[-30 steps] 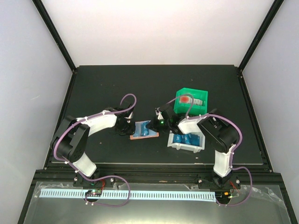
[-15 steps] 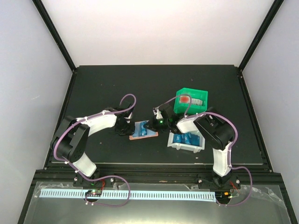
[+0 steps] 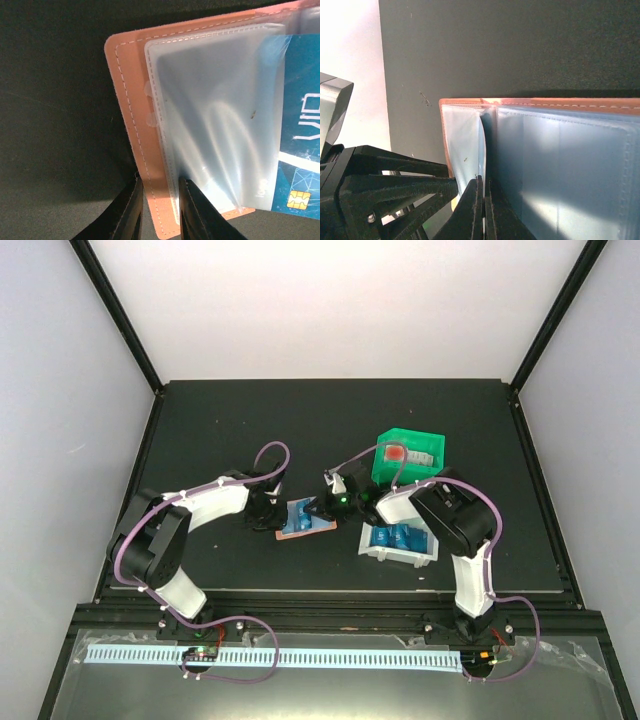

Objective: Put the credit cards into the card holder
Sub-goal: Insert the credit card into the card holder.

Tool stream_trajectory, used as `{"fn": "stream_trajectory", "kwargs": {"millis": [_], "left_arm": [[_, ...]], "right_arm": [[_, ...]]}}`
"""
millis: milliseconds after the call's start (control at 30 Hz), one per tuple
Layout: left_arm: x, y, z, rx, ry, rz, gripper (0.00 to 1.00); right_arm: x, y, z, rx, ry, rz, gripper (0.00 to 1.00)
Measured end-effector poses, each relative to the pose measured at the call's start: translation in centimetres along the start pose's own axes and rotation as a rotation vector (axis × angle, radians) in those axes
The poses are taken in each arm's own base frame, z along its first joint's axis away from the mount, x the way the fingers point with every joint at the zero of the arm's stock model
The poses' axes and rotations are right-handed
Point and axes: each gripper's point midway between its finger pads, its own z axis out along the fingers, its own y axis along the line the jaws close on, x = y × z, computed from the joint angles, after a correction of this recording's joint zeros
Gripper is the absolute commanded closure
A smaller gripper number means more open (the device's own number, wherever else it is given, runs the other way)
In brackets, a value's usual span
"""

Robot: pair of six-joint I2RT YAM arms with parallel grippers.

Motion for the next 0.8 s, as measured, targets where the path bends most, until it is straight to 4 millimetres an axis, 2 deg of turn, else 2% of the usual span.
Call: {"fn": "stream_trajectory", "kwargs": {"millis": [533, 800], "left_arm": [[-0.10, -0.06, -0.05, 0.002, -0.007, -0.007, 0.80], [-0.09, -0.06, -0.05, 0.002, -0.006, -0.008, 0.80]], "right_arm": [[0.28, -0.38, -0.53, 0.065, 0.005, 0.026, 0.99], [0.45, 0.14, -0.20, 0.024, 0.025, 0.027, 0.99]]}}
